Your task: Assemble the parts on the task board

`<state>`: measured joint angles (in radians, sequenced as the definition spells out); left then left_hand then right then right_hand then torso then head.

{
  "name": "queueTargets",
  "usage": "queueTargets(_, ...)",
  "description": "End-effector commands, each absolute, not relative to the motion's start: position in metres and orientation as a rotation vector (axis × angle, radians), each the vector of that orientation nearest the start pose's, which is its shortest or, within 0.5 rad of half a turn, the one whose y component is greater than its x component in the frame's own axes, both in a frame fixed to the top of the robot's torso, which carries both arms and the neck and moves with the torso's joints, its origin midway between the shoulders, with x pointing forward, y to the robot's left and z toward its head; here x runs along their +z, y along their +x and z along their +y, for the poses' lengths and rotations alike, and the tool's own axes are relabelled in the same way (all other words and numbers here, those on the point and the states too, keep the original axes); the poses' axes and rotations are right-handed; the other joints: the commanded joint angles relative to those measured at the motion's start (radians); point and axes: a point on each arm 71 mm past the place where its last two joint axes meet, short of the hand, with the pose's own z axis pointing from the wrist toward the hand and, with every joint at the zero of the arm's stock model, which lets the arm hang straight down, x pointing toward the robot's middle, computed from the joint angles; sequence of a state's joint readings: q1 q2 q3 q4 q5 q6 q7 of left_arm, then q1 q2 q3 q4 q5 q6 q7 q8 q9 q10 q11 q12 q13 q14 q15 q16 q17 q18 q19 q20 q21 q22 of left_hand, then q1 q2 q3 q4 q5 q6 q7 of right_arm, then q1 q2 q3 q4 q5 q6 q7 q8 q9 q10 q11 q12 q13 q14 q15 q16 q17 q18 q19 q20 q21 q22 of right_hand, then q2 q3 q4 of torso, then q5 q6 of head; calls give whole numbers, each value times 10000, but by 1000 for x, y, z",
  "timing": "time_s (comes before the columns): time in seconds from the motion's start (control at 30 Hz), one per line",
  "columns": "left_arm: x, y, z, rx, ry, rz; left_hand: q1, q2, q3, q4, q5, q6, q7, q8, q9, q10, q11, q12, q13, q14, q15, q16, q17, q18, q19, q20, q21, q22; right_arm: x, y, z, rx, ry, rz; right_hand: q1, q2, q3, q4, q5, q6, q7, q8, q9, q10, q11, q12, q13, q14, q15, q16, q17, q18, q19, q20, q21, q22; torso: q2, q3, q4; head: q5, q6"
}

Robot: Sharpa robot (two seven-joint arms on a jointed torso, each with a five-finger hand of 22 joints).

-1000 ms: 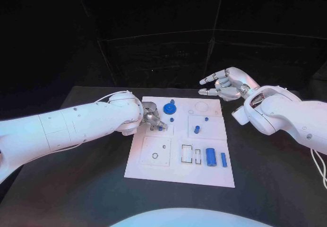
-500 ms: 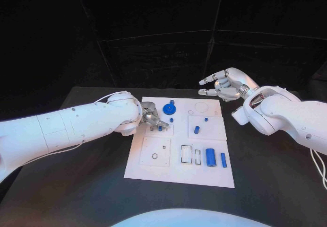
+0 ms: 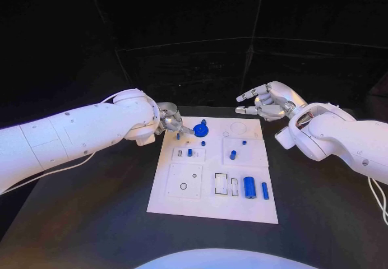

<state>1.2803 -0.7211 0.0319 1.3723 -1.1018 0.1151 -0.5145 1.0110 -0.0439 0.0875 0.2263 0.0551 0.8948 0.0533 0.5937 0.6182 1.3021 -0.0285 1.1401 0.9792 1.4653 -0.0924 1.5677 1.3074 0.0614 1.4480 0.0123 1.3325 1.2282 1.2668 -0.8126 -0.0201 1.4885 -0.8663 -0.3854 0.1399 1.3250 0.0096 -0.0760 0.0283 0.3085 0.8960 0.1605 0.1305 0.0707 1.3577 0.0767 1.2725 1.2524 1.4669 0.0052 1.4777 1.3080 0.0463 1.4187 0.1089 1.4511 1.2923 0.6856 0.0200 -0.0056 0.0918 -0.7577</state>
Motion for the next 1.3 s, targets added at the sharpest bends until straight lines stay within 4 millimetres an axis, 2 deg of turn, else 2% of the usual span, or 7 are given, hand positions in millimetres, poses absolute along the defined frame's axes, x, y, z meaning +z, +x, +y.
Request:
queueTargets(0.03,-165,533,202,-4194,-1919,22368,153,31,-156,42,-51,-62,10,-147,-139,-18,88,34,11,1055,92,31,2634,109,-12,103,-39,4,-138,506,-194,10908,2739,15446,-102,5,-55,12,-15,-18,12,54,-17,-19,-38,-44,-7,600,-85,-26,680,150,-33,-44,-60,-15,9,6,-1,11,27)
queueTargets(0.13,-161,544,206,-3949,-1970,22530,301,130,-385,93,-50,-31,62,-348,-357,-30,136,70,26,1055,136,31,2634,113,-9,154,-52,7,-138,506,-193,10911,2739,15457,-102,7,-55,13,-13,-18,12,54,-17,-19,-38,-45,-8,599,-85,-29,674,150,-32,-44,-59,-14,19,-4,-19,32,38)
queueTargets(0.23,-161,552,207,-3703,-1975,22699,377,183,-504,118,-51,0,81,-435,-462,-50,156,76,21,1055,155,31,2634,118,-13,173,-67,-3,-138,506,-193,10908,2741,15463,-101,8,-55,13,-12,-18,12,54,-17,-20,-38,-46,-9,598,-85,-30,672,150,-32,-44,-59,-14,20,-12,-6,32,20)
queueTargets(0.33,-165,559,208,-3373,-1937,22842,408,214,-562,133,-51,15,90,-473,-510,-72,164,62,-5,1055,163,31,2634,121,-18,182,-81,-16,-138,507,-192,10917,2736,15468,-101,8,-55,13,-12,-18,12,54,-17,-20,-38,-46,-9,598,-85,-30,672,150,-32,-44,-59,-14,22,-7,-13,53,4)
queueTargets(0.5,-174,568,208,-2890,-1943,23111,441,240,-616,145,-51,26,98,-507,-553,-106,172,31,-52,1055,170,31,2634,124,-23,190,-91,-24,-138,507,-191,10939,2720,15478,-97,17,-53,13,-4,-20,11,54,-17,-21,-39,-48,-12,597,-86,-34,666,150,-32,-44,-60,-14,23,-22,-15,53,-25)
queueTargets(1.1,-189,582,211,-1950,-2109,23357,471,291,-832,224,-55,94,111,-586,-673,-151,188,16,-91,1055,188,31,2634,124,-23,211,-97,-13,-139,508,-188,10983,2688,15494,-87,30,-48,11,11,-23,11,54,-18,-20,-40,-48,-14,598,-87,-33,670,150,-32,-45,-61,-17,8,-1,-5,139,-104)
queueTargets(1.3,-192,584,211,-1825,-2095,23499,499,292,-910,236,-55,148,103,-588,-702,-143,183,35,-77,1055,187,31,2634,119,-12,214,-80,15,-139,508,-187,10998,2676,15504,-87,30,-48,11,11,-23,11,54,-18,-20,-40,-48,-14,598,-87,-33,670,150,-32,-45,-61,-17,15,-8,-6,127,-128)
